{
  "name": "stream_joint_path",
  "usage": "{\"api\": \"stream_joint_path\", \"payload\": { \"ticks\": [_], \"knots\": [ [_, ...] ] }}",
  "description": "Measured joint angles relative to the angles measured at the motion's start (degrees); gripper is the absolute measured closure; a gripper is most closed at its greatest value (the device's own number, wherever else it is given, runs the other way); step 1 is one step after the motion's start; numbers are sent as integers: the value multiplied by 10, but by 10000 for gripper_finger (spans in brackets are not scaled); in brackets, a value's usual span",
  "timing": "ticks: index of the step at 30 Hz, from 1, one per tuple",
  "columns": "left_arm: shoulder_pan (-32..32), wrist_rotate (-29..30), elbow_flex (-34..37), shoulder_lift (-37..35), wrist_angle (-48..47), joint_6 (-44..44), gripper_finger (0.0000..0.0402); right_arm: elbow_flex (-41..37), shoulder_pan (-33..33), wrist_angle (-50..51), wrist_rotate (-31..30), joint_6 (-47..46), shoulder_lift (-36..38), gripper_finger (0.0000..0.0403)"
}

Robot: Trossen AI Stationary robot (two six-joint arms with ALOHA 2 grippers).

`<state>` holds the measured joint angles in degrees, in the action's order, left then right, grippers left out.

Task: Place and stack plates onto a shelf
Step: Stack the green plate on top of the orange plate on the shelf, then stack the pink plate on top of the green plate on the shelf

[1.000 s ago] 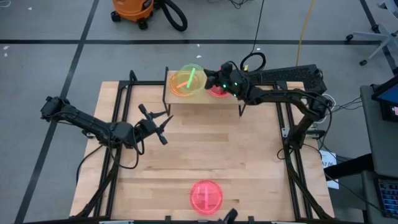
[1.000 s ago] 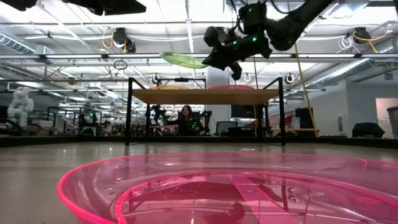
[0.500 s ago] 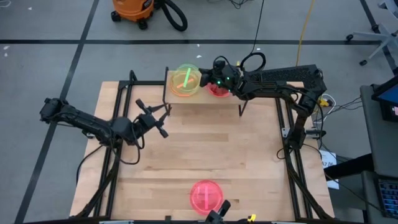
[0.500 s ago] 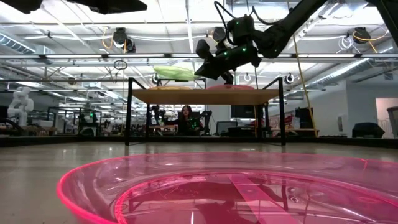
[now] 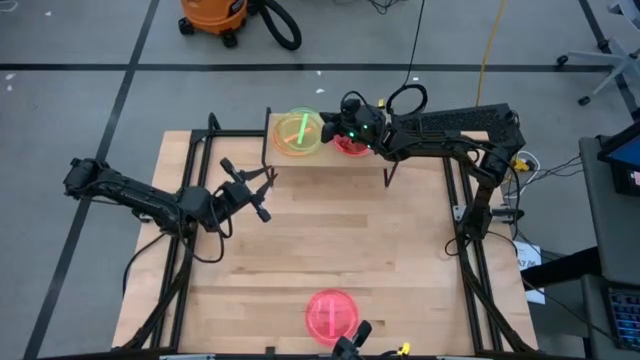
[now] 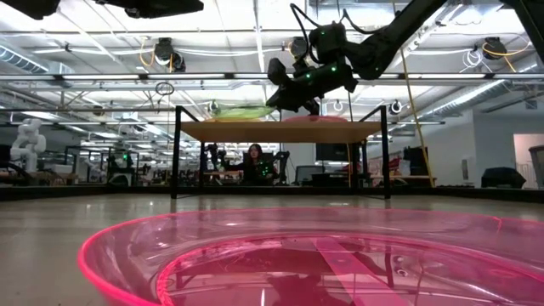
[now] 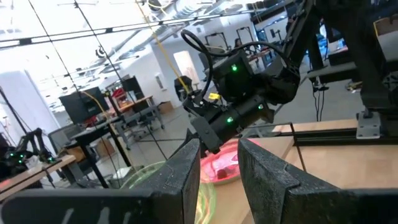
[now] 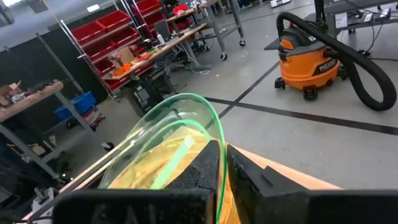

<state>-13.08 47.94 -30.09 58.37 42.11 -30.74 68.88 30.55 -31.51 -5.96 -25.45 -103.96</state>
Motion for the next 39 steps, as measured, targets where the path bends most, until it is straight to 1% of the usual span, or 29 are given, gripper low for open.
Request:
{"api": "stream_joint_path", "payload": {
  "ticks": [12,15,18,22,24,26,28,30,32,35,39],
  "knots": [
    [0,-1,0,0,-2,10,286,0,0,-19,5,13,3,313],
    [0,-1,0,0,-15,11,286,-1,0,-35,50,29,21,303],
    [-1,-1,0,0,-29,11,286,-1,-4,-36,120,54,57,299],
    [-2,-1,0,0,-41,11,286,-16,-31,12,212,100,126,299],
    [-2,-1,0,0,-46,16,286,-36,-57,47,225,139,168,299],
    [-4,-13,0,0,-51,30,286,-63,-90,80,213,180,213,298],
    [-4,-50,0,0,-52,40,286,-95,-127,96,177,207,258,298],
    [-5,-88,-1,2,-52,24,286,-131,-165,97,135,223,303,298],
    [-14,-89,-7,14,-62,-8,286,-166,-201,94,94,237,347,298],
    [-33,-75,-18,45,-95,-51,286,-217,-248,90,37,247,403,298],
    [-63,-76,-29,103,-128,-83,286,-280,-288,65,-24,251,458,298]
  ]
}}
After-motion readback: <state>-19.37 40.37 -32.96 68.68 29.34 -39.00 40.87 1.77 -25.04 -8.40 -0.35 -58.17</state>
